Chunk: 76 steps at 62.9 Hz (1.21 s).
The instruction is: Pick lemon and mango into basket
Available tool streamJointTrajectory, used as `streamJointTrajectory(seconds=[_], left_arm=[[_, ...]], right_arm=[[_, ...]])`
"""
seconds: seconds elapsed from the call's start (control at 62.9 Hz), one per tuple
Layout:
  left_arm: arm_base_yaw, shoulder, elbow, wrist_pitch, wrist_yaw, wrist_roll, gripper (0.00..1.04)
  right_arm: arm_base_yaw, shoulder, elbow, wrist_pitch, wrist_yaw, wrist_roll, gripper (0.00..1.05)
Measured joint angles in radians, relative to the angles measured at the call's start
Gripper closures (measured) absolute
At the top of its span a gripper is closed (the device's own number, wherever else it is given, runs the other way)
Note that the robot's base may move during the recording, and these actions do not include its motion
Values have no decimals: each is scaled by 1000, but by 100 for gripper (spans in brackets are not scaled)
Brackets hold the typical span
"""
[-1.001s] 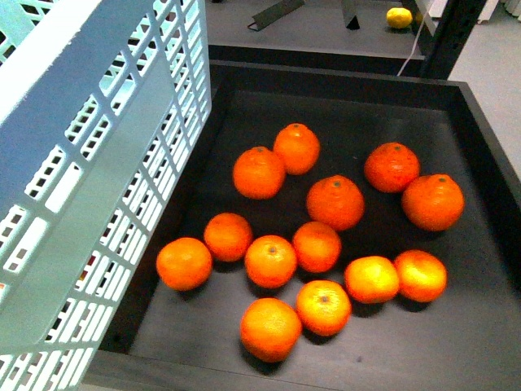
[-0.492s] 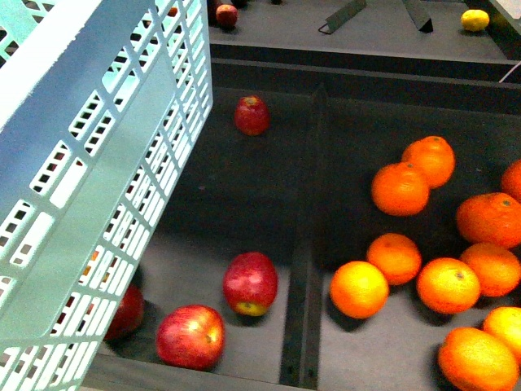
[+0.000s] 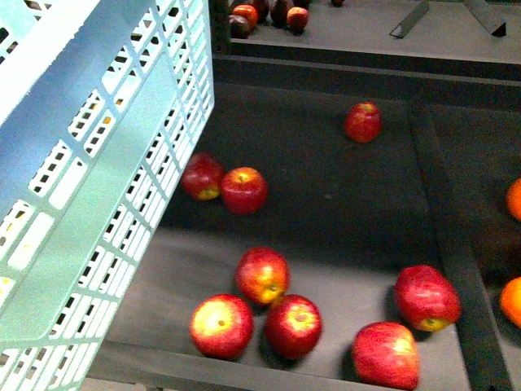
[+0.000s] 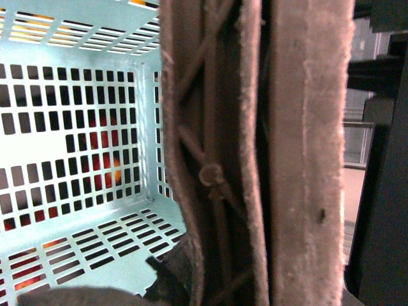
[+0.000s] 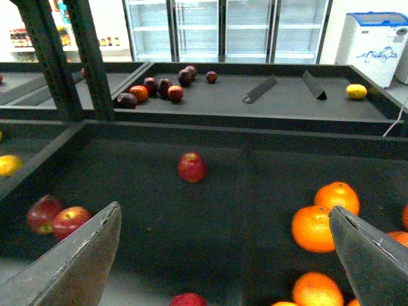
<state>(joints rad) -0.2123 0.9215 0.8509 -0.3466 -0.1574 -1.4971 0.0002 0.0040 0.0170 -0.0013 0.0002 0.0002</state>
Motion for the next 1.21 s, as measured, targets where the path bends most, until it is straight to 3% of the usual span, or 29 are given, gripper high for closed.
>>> streamJointTrajectory(seconds=[1.207], left_arm=[[0, 0, 2, 0, 0, 3, 91]], right_arm=[[0, 0, 0, 0, 1, 0, 9]])
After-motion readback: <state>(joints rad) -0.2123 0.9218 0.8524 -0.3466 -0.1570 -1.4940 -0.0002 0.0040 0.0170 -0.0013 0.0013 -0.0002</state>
